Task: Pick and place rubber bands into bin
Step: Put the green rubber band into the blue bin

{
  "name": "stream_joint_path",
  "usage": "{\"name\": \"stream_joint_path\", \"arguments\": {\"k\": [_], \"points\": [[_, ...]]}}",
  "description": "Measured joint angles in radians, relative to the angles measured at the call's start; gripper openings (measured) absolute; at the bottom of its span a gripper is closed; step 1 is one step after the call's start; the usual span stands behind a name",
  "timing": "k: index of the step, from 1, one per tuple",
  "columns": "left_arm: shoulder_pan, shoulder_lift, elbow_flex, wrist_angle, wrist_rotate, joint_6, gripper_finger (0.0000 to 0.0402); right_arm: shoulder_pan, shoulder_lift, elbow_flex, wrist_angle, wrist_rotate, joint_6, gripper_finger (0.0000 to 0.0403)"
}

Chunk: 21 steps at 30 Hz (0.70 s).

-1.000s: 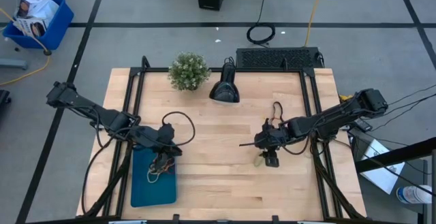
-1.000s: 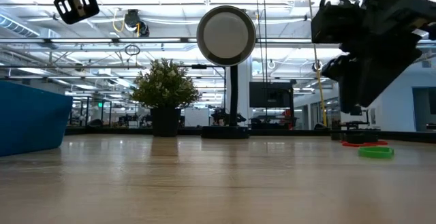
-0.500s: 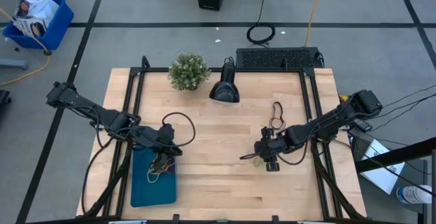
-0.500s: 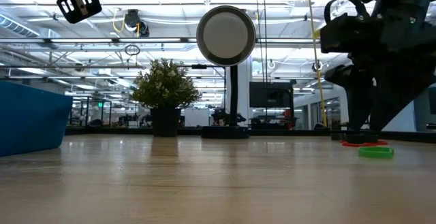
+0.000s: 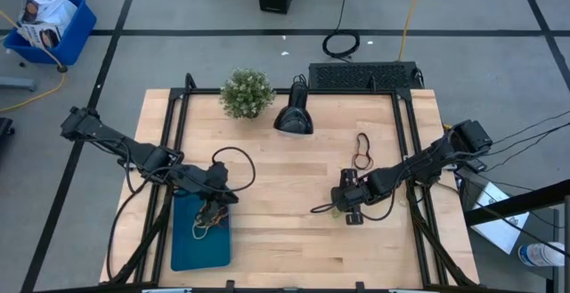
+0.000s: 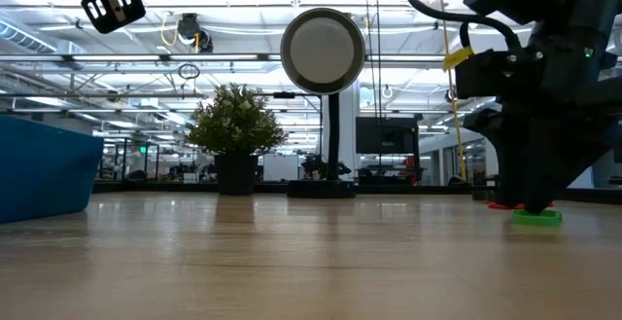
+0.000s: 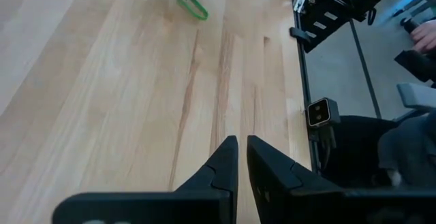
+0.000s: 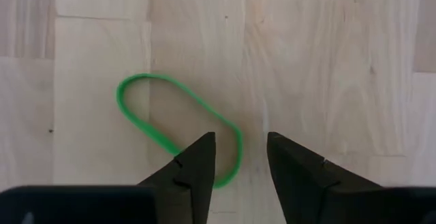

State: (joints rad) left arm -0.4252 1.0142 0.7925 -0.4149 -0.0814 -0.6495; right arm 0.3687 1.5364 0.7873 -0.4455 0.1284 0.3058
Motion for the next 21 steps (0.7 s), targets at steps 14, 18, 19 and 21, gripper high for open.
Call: {"name": "stream_joint_path", "arguments": {"k": [14, 18, 19, 21], "points": [[0.0, 0.0, 0.0, 0.001, 0.0, -0.002, 0.0035, -0.001, -0.006, -0.17, 0.174, -0.037, 0.093, 0.006], [0.0, 0.0, 0.0, 0.0, -0.001, -0.002, 0.0035, -0.001, -0.005, -0.185, 0.194, -0.028, 0.085, 0.0026], [0.0, 0.0, 0.0, 0.0, -0.001, -0.002, 0.0035, 0.0, -0.004, -0.185, 0.196, -0.023, 0.078, 0.0015], [0.0, 0.0, 0.0, 0.0, -0.007, -0.002, 0.0035, 0.0, -0.003, -0.185, 0.202, -0.021, 0.064, 0.0005]]}}
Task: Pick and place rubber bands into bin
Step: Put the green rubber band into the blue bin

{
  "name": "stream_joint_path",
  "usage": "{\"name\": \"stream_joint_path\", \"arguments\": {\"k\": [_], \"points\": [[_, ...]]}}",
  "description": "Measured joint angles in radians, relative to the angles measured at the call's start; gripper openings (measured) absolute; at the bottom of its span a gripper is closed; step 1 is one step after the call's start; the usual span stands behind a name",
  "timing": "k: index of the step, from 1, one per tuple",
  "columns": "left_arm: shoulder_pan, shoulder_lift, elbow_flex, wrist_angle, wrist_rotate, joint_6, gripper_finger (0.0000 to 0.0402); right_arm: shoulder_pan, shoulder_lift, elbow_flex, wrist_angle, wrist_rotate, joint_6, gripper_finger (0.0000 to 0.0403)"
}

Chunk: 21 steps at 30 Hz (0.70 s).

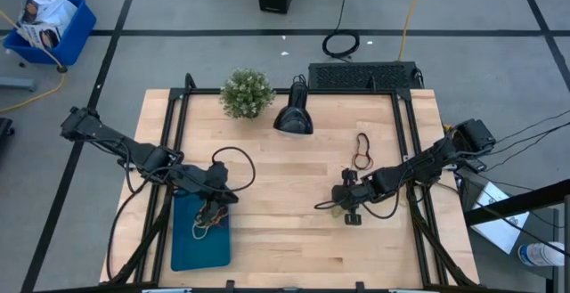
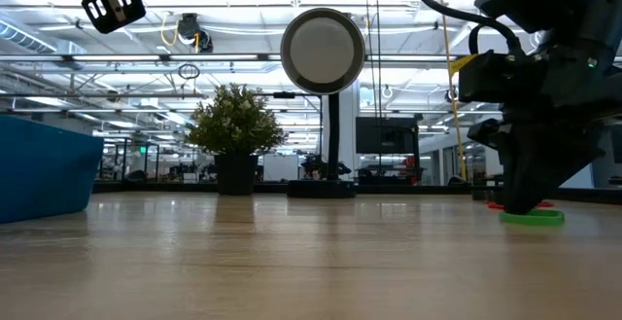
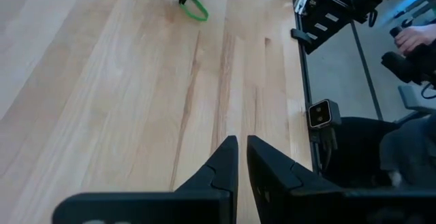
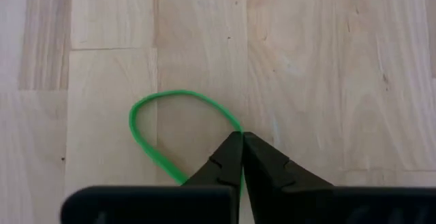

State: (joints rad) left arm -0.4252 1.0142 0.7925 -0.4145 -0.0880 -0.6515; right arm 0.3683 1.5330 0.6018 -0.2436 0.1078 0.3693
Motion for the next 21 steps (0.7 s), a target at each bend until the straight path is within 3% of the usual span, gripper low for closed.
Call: {"name": "stream_joint_path", "arguments": {"k": [12, 21], "points": [[0.0, 0.0, 0.0, 0.002, -0.019, 0.001, 0.0035, 0.0, -0.077, -0.008, 0.173, 0.046, -0.053, 0.0001], [0.0, 0.001, 0.0, 0.064, -0.084, 0.004, 0.0035, -0.002, -0.147, -0.004, 0.549, 0.076, -0.237, 0.0001]]}}
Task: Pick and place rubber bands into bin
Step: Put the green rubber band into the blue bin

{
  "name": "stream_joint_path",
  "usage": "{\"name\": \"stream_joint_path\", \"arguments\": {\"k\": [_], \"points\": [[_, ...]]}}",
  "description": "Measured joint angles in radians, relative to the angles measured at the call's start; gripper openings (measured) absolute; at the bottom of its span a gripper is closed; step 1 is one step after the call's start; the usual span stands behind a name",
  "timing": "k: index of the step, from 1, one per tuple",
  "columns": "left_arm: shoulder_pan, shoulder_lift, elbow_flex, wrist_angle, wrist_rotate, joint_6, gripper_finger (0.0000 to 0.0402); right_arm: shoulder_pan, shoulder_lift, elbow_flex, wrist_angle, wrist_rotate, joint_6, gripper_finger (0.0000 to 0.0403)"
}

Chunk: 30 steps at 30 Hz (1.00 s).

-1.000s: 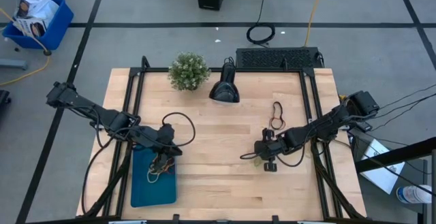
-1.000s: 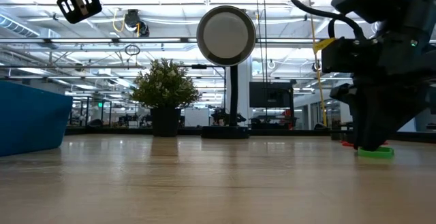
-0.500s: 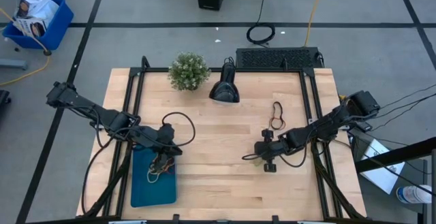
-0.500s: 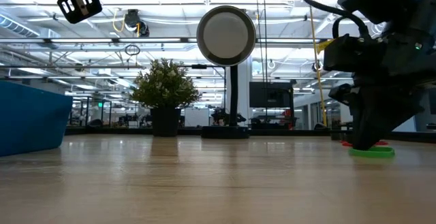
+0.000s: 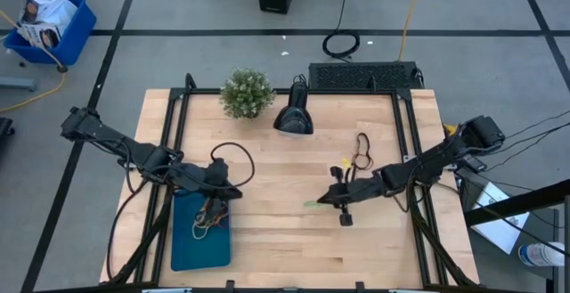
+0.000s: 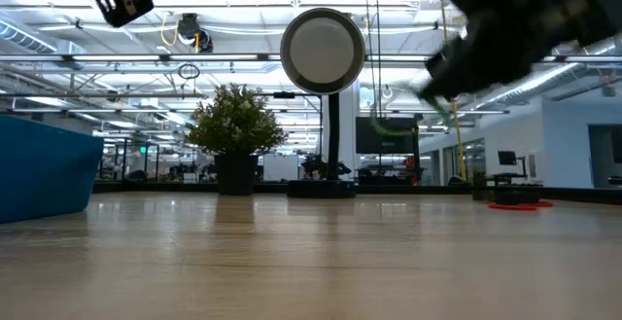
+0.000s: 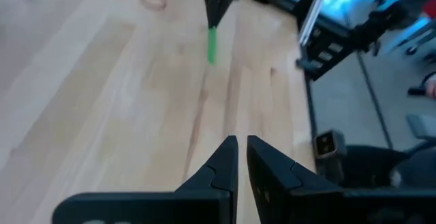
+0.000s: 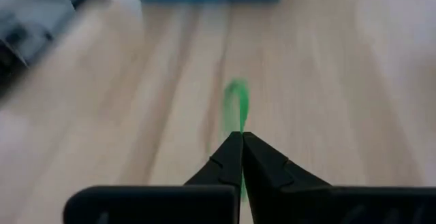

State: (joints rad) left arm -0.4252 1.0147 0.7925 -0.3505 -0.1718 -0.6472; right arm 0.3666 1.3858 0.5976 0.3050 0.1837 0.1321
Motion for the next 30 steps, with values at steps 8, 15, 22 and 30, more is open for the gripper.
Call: {"name": "stream_joint_path", "arguments": {"k": [8, 15, 22, 30], "points": [[0.0, 0.073, 0.0, 0.201, -0.013, 0.205, 0.0035, -0.019, 0.0, 0.001, 0.315, 0.001, -0.21, 0.0], [0.007, 0.216, 0.0, 0.41, -0.015, 0.389, 0.0035, -0.055, 0.0, 0.002, 0.505, 0.003, -0.281, 0.0], [0.034, 0.351, 0.0, 0.628, -0.039, 0.49, 0.0072, -0.081, -0.001, 0.002, 0.506, 0.003, -0.277, 0.0], [0.093, 0.462, 0.0, 0.8, -0.04, 0.483, 0.0169, -0.08, -0.001, 0.002, 0.494, 0.003, -0.278, 0.0]]}}
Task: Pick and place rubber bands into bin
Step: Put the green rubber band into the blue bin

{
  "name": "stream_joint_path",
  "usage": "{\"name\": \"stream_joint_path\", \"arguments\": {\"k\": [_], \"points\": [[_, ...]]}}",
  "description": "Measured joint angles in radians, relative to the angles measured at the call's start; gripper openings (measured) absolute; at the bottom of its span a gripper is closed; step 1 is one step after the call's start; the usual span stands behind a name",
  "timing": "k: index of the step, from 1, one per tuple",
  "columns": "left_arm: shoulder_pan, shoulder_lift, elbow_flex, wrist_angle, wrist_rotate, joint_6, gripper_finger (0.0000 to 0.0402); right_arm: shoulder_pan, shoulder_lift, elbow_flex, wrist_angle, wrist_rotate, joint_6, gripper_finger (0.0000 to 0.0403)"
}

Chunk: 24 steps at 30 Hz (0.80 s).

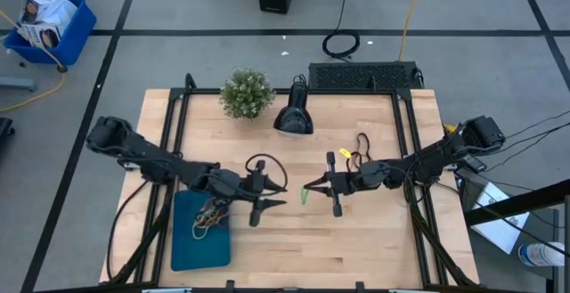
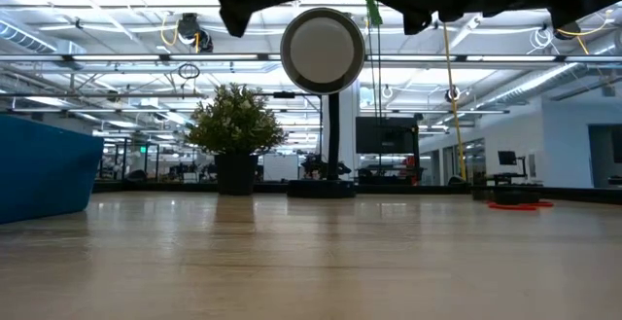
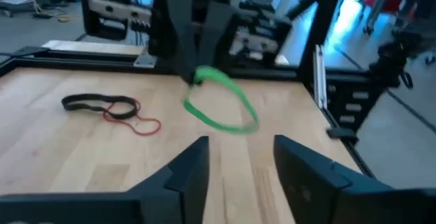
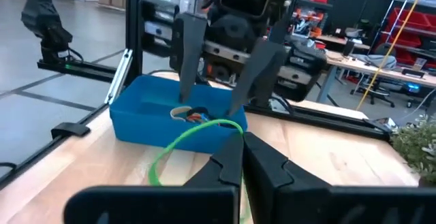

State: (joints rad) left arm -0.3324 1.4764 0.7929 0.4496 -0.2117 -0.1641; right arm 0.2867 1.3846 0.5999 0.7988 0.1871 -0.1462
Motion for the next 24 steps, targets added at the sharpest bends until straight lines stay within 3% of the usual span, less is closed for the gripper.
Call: {"name": "stream_joint_path", "arguments": {"k": [6, 17, 24], "points": [[0.013, 0.065, 0.0, 0.106, -0.007, 0.039, 0.0203, -0.002, 0.0, 0.0, -0.048, 0.104, -0.005, 0.0], [0.012, 0.144, 0.0, 0.155, -0.234, 0.054, 0.0207, -0.004, 0.0, 0.0, -0.046, 0.213, -0.026, 0.0], [0.009, 0.153, 0.0, 0.196, -0.242, 0.049, 0.0207, -0.006, 0.0, 0.0, -0.047, 0.232, -0.038, 0.0]]}}
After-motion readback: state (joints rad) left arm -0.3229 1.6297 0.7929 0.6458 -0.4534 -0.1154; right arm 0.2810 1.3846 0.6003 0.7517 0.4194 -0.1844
